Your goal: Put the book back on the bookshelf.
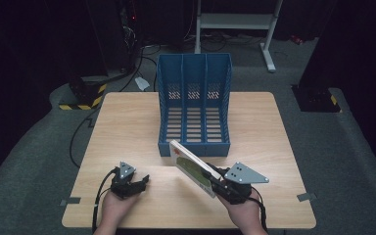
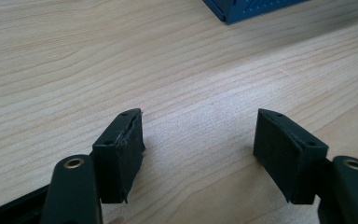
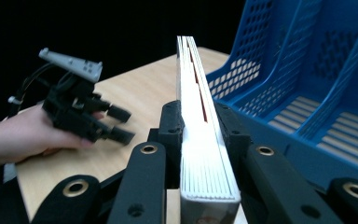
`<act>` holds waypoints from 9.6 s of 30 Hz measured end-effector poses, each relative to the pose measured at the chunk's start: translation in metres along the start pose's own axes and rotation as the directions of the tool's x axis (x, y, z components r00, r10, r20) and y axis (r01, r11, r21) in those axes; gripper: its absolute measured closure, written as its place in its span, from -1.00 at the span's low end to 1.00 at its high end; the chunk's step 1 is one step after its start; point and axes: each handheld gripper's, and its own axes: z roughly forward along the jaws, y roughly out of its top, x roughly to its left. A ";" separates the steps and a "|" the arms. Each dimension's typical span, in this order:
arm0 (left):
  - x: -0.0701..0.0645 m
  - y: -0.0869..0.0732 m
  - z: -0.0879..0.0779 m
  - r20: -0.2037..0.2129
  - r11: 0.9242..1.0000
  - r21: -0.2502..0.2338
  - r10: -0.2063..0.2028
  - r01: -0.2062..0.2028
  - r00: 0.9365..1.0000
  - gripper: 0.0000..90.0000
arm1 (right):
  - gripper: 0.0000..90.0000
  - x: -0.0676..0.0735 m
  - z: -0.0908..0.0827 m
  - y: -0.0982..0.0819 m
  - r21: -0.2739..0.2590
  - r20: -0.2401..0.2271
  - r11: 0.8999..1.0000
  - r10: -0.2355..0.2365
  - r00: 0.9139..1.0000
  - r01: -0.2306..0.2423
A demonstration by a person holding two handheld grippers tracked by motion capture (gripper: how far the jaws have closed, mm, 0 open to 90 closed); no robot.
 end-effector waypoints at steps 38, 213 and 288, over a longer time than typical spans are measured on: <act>0.000 0.000 0.000 0.000 1.000 0.000 0.002 -0.002 1.000 -0.28 | 0.68 -0.089 0.001 0.064 -0.058 0.316 0.996 0.083 0.945 -0.068; 0.000 0.000 0.000 0.006 1.000 -0.001 0.006 -0.006 1.000 -0.30 | 0.72 -0.143 0.159 0.064 0.218 0.735 0.905 0.093 0.672 -0.364; 0.000 0.000 0.001 0.002 1.000 -0.001 0.009 -0.009 1.000 -0.30 | 0.15 -0.133 0.131 0.072 0.153 0.596 0.938 0.163 0.786 -0.311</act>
